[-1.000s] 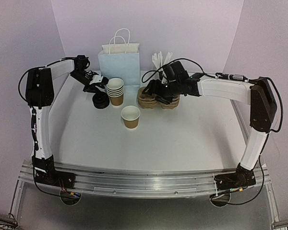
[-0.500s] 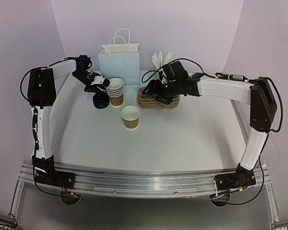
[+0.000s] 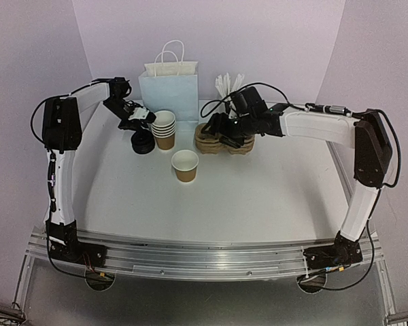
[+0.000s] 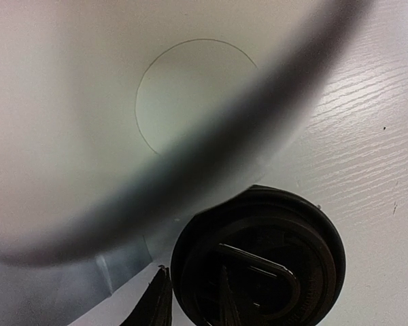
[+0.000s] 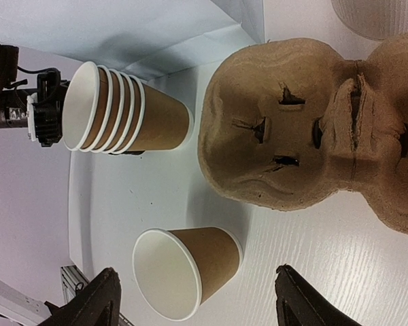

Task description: Pack the takeout coffee

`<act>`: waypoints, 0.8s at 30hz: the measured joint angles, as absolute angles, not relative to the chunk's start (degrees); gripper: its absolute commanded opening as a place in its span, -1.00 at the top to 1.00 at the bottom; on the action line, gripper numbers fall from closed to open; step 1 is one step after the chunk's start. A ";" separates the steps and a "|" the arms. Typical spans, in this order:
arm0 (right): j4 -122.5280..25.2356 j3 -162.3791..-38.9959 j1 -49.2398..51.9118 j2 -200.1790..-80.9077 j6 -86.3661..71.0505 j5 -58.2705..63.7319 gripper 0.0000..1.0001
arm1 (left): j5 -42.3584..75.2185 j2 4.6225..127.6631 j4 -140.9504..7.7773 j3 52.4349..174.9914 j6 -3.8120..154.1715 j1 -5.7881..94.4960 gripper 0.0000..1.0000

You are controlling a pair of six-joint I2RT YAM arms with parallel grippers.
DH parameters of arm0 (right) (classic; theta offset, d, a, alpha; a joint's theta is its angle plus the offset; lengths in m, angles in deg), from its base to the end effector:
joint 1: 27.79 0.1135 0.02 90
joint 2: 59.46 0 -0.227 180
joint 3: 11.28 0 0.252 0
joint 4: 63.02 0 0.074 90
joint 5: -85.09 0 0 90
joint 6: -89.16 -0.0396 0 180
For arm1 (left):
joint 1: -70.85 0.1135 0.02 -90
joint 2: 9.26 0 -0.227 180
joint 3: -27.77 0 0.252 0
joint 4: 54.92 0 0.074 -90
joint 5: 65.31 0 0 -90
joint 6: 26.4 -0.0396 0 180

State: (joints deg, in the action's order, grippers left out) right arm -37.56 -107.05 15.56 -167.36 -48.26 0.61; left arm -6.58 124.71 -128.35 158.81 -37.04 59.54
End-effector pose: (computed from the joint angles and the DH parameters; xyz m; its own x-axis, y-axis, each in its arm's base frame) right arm 0.3072 0.2952 0.2074 -0.8441 0.2111 -0.4929 -0.1732 0.7627 0.6232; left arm 0.4418 -0.1093 0.1592 0.4587 0.7649 -0.4522 0.8834 -0.3376 0.3249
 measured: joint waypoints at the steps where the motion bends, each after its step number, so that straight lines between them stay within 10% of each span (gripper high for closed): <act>1: -37.56 -107.05 15.54 -167.36 -48.28 0.67 -0.47 | -6.48 124.90 -128.46 159.22 -36.99 59.53 0.52; 24: -37.58 -107.05 15.54 -168.45 -48.72 1.15 -0.47 | -5.02 126.52 -131.37 162.60 -37.52 58.91 1.00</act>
